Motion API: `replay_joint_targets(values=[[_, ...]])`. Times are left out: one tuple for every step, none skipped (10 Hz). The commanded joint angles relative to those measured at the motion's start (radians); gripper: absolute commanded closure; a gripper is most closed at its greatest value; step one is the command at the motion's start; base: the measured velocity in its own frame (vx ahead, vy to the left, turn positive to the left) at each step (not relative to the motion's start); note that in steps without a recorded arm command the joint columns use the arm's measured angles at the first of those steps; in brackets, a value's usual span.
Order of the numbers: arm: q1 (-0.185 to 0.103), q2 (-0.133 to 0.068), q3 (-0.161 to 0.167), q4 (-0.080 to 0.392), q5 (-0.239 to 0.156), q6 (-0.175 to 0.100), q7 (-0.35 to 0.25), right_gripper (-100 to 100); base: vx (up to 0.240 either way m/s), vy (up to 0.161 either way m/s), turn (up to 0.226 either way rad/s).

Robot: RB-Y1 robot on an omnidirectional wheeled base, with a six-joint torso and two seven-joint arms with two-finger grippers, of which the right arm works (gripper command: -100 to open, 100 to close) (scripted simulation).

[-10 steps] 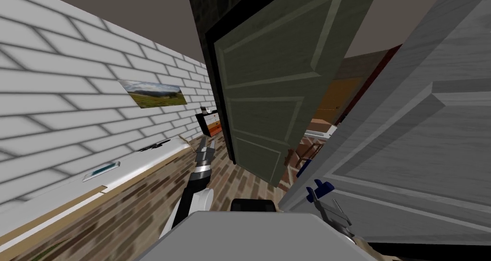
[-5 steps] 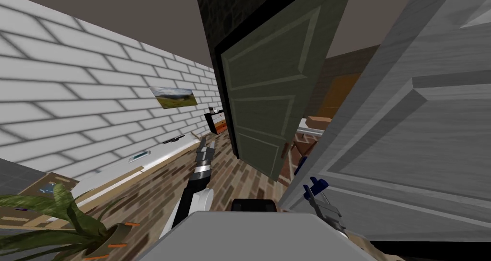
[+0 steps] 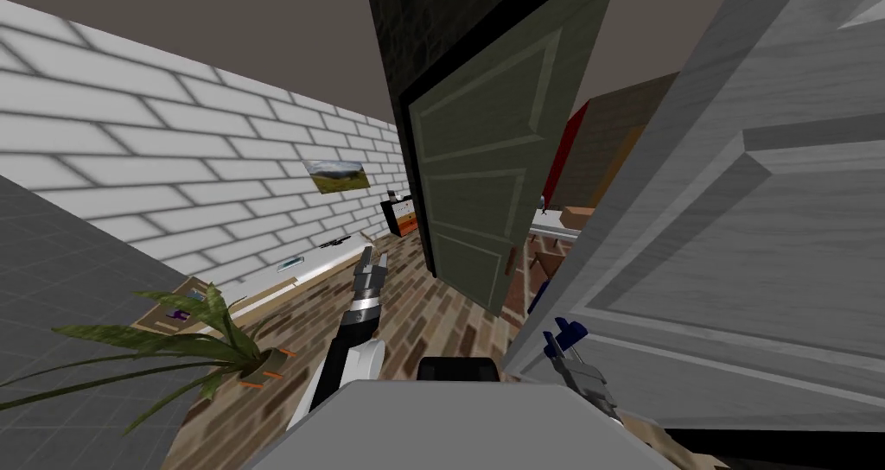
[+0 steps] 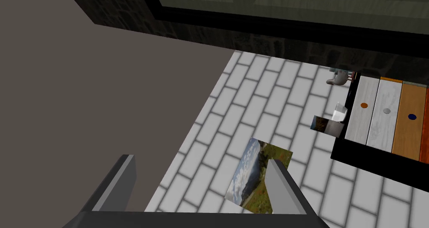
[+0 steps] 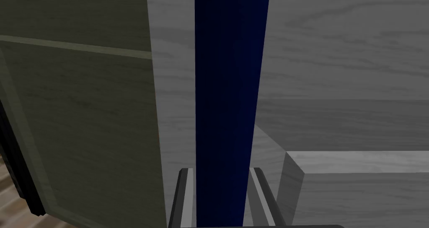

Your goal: Pull the door open

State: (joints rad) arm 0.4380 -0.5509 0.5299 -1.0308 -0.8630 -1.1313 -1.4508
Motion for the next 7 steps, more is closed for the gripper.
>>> replay_joint_targets(values=[[-0.003, -0.017, 0.021, -0.001, 0.02, -0.023, -0.021, 100, -0.242, -0.071, 0.156], [-0.004, -0.007, 0.015, 0.002, 0.014, -0.011, -0.012, 100, -0.101, -0.026, 0.051], [-0.007, -0.016, 0.035, 0.013, 0.025, -0.026, -0.03, 100, -0.179, -0.008, 0.134], [-0.008, -0.022, 0.041, 0.018, 0.029, -0.034, -0.038, 100, -0.257, -0.033, 0.18], [-0.009, -0.028, 0.048, 0.023, 0.033, -0.042, -0.046, 100, -0.24, -0.041, 0.135], [-0.012, -0.038, 0.059, 0.032, 0.039, -0.054, -0.06, 100, -0.264, -0.013, 0.15], [-0.014, -0.047, 0.07, 0.041, 0.046, -0.067, -0.073, 100, -0.284, 0.003, 0.152]])
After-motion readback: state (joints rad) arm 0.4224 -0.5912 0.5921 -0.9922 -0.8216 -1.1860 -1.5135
